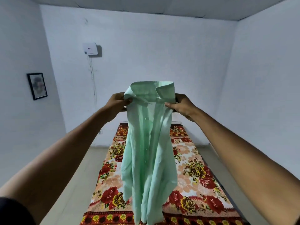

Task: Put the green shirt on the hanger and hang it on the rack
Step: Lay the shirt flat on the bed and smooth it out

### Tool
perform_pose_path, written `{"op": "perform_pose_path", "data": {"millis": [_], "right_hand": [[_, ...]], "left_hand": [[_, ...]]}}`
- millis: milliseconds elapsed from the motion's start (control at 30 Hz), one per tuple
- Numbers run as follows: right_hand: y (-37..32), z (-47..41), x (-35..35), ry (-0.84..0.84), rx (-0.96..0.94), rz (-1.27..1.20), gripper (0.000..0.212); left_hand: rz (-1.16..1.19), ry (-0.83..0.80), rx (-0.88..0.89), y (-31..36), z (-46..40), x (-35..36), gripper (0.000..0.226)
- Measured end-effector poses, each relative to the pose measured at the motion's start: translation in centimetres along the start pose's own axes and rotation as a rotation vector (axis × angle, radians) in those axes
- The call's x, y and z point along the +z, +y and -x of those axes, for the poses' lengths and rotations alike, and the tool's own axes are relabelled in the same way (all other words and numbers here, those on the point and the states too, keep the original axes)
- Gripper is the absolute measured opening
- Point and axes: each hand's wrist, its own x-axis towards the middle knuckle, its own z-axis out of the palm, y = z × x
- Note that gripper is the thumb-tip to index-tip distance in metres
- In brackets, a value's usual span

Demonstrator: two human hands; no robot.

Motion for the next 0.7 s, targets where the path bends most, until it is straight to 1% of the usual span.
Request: {"op": "perform_pose_path", "data": {"millis": [100,267,367,467,533,600,700], "right_hand": [[-0.2,0.9,-0.4,-0.007,0.009,-0.009,0.039],[-0.2,3.1,0.0,0.012,0.013,-0.086,0.038],[0.4,4.6,0.9,0.054,-0.021,-0.057,0.035],[1.1,6.0,1.8,0.070,-0.063,-0.029,0.028],[1.8,6.6,2.2,0.070,-0.073,0.008,0.027],[2.9,6.9,2.6,0.078,-0.082,0.043,0.030],[5.4,7.1,3.4,0.098,-0.019,-0.005,0.037]], "left_hand": [[-0.050,0.043,-0.021,0.7,0.7,0.4,0.018],[-0.023,0.153,-0.013,1.6,3.5,3.0,0.019],[0.016,0.117,-0.004,1.3,5.6,4.2,0.014],[0.040,0.043,0.000,0.5,7.5,4.9,0.019],[0.046,0.030,0.009,-0.4,8.4,5.1,0.019],[0.054,0.041,0.005,-1.5,9.1,5.2,0.016],[0.044,0.036,-0.026,-3.9,9.8,5.1,0.015]]}}
